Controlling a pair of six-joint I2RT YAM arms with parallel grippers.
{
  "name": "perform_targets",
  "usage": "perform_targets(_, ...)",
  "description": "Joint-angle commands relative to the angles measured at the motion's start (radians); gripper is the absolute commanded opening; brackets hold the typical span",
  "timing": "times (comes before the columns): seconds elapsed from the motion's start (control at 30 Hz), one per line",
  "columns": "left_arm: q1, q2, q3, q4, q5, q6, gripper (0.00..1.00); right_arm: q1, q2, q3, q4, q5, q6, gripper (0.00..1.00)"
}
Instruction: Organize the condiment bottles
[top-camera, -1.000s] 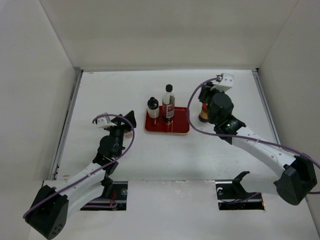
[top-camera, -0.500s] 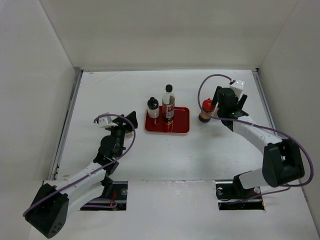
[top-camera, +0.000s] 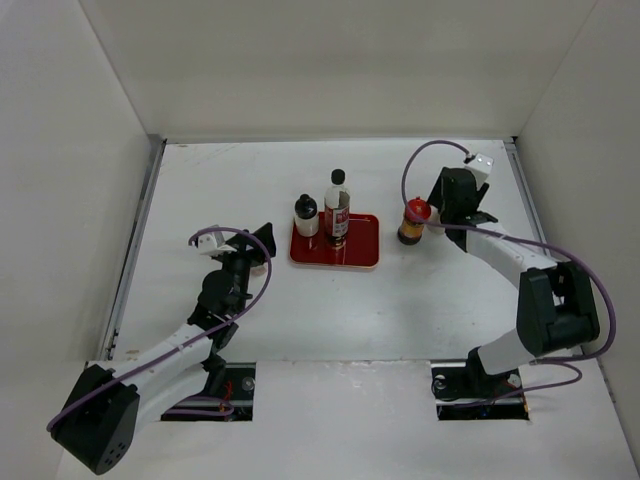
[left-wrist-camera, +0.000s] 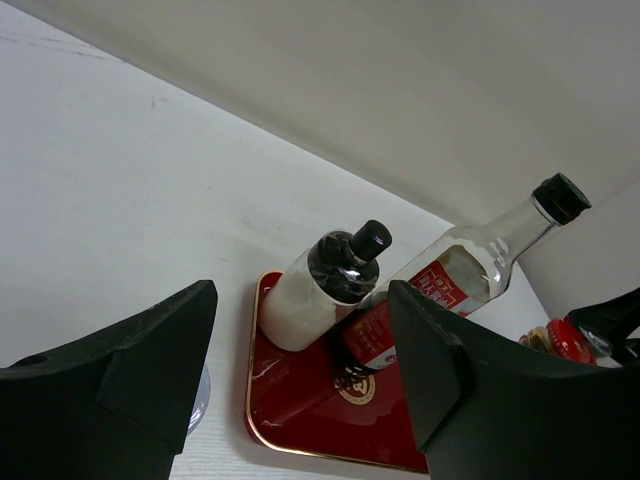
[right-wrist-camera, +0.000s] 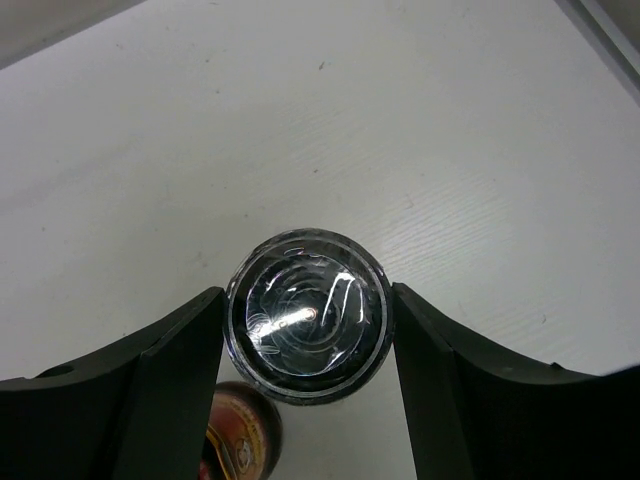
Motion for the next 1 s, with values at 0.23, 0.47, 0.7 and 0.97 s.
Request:
perform_targets(0.23,0.012,-0.011,-0.009,0.066,0.013,-0.01,0.67,-0.021,-0.119,0.04,0.121,0.02,-0.011,0.55)
perform_targets(0.47,0.0,-0.008,-0.007,0.072,0.014,-0.01,0.68,0.07,-0.222,0.07,0.273,0.005,-0.126,0.54)
perform_targets(0.7,0.009,-0.019,-0.01,0.074,0.017,-0.009,0.68,0.274,-0.187,0.121,0.311,-0.023,-0.152,0.54)
perform_targets(0.97,0.009,-0.02,-0.014,0.072,0.017,-0.007,0.68,0.41,-0.08,0.096,0.337,-0.049,-0.082,0.53)
